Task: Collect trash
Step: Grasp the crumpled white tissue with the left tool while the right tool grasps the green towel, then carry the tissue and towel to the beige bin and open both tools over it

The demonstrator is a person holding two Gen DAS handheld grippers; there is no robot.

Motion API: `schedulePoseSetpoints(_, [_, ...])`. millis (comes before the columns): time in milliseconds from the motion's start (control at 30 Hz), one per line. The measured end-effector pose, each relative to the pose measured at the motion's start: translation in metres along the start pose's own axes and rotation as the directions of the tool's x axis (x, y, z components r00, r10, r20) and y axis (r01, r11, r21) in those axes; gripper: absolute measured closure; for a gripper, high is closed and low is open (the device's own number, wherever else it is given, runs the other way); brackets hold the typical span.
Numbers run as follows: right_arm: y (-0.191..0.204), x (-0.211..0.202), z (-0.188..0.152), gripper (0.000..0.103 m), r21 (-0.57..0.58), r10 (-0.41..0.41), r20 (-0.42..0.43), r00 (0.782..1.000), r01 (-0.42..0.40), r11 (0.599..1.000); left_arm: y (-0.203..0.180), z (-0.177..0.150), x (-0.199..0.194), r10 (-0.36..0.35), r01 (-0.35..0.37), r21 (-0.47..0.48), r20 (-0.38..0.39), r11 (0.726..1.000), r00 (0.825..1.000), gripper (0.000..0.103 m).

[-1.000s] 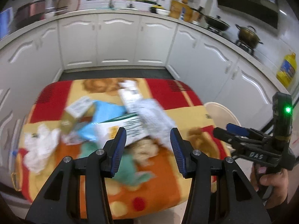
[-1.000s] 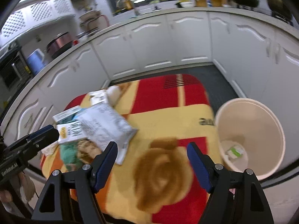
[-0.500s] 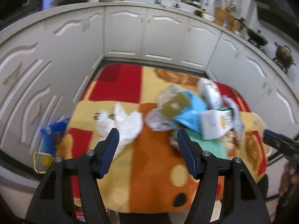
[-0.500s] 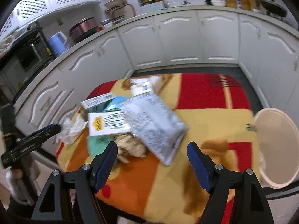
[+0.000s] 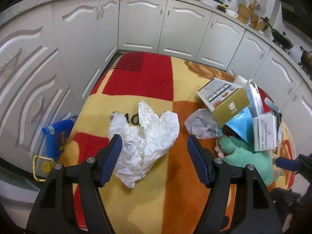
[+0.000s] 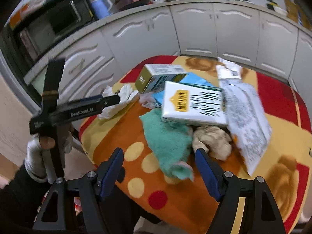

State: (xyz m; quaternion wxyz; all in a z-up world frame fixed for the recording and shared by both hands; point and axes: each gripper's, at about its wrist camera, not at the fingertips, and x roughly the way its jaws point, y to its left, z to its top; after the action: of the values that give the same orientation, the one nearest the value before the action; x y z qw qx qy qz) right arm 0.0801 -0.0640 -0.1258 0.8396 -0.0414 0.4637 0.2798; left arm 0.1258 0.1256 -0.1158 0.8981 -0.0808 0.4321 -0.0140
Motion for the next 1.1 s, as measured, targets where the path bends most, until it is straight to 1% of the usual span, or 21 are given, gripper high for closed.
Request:
schedulePoseSetpoints(67, [0.004,0.01,0.001,0.037,-0.019,-0.007,-0.013,1.0,0.007,1.0,0.001,0.001,0.005,-0.001,0.001,-0.003,-0.001,1.0,1.0,0.035])
schedulePoseSetpoints(167, [0.005,0.025,0.004,0.037,-0.049,-0.076,-0.016,0.997,0.075,0.996,0.002,0.003,0.013,-0.008,0.008,-0.016,-0.007,1.0,1.0,0.035])
schedulePoseSetpoints(233, [0.002,0.032,0.005,0.037,-0.044,-0.092,-0.007,0.996,0.091,0.995,0.002,0.002,0.02,-0.017,0.017,-0.021,-0.024,1.0,1.0,0.036])
schedulePoseSetpoints(267, [0.001,0.035,0.005,0.038,-0.04,-0.097,-0.005,0.995,0.097,0.995,0.003,0.001,0.023,-0.024,0.023,-0.028,-0.034,0.999,0.999,0.039])
schedulePoseSetpoints(333, [-0.002,0.041,0.004,0.046,-0.039,-0.12,0.002,0.993,0.12,0.992,0.004,0.0,0.026,-0.029,0.027,-0.038,-0.045,0.999,0.999,0.058])
schedulePoseSetpoints(367, [-0.003,0.039,0.004,0.053,-0.042,-0.128,0.008,0.992,0.128,0.991,0.004,-0.001,0.025,-0.016,0.015,-0.036,-0.039,0.999,0.999,0.062])
schedulePoseSetpoints(400, [-0.005,0.037,0.003,0.056,-0.04,-0.119,0.015,0.993,0.12,0.992,0.005,-0.001,0.023,-0.013,0.012,-0.036,-0.031,0.999,0.999,0.073])
schedulePoseSetpoints(433, [-0.007,0.035,0.003,0.057,-0.035,-0.109,0.016,0.994,0.11,0.993,0.007,-0.001,0.02,-0.019,0.017,-0.039,-0.029,0.999,0.999,0.078])
schedulePoseSetpoints(500, [-0.011,0.028,0.003,0.061,-0.015,-0.081,0.022,0.996,0.081,0.997,0.008,-0.001,0.012,-0.033,0.032,-0.048,-0.023,0.998,0.999,0.081])
schedulePoseSetpoints(533, [-0.012,0.025,0.003,0.062,-0.004,-0.057,0.026,0.998,0.057,0.998,0.009,-0.001,0.007,-0.034,0.034,-0.048,-0.017,0.998,0.999,0.082])
schedulePoseSetpoints(567, [-0.014,0.019,0.002,0.062,0.017,-0.011,0.031,0.999,0.011,1.0,0.008,-0.001,0.001,-0.036,0.036,-0.046,-0.007,0.998,0.999,0.082])
schedulePoseSetpoints(633, [-0.014,0.007,0.001,0.062,0.036,0.051,0.052,0.997,-0.053,0.998,0.006,0.0,-0.012,-0.044,0.045,-0.041,0.014,0.998,0.999,0.083])
schedulePoseSetpoints(733, [-0.01,-0.01,0.001,0.062,0.037,0.105,0.078,0.991,-0.108,0.993,0.001,0.004,-0.032,-0.062,0.064,-0.033,0.052,0.997,0.997,0.083])
schedulePoseSetpoints(833, [-0.008,-0.028,0.002,0.062,0.052,0.162,0.113,0.98,-0.169,0.984,-0.009,0.008,-0.051,-0.084,0.086,-0.018,0.086,0.996,0.993,0.083])
schedulePoseSetpoints(867, [-0.008,-0.033,0.001,0.062,0.055,0.167,0.124,0.978,-0.175,0.983,-0.014,0.009,-0.057,-0.094,0.095,-0.008,0.097,0.995,0.991,0.083])
schedulePoseSetpoints(1000, [-0.015,-0.053,-0.002,0.062,0.071,0.14,0.176,0.974,-0.155,0.985,-0.033,0.013,-0.075,-0.119,0.115,0.04,0.13,0.993,0.984,0.083])
schedulePoseSetpoints(1100, [-0.026,-0.067,-0.005,0.062,0.103,0.103,0.211,0.972,-0.127,0.987,-0.05,0.015,-0.082,-0.138,0.13,0.069,0.14,0.989,0.98,0.083])
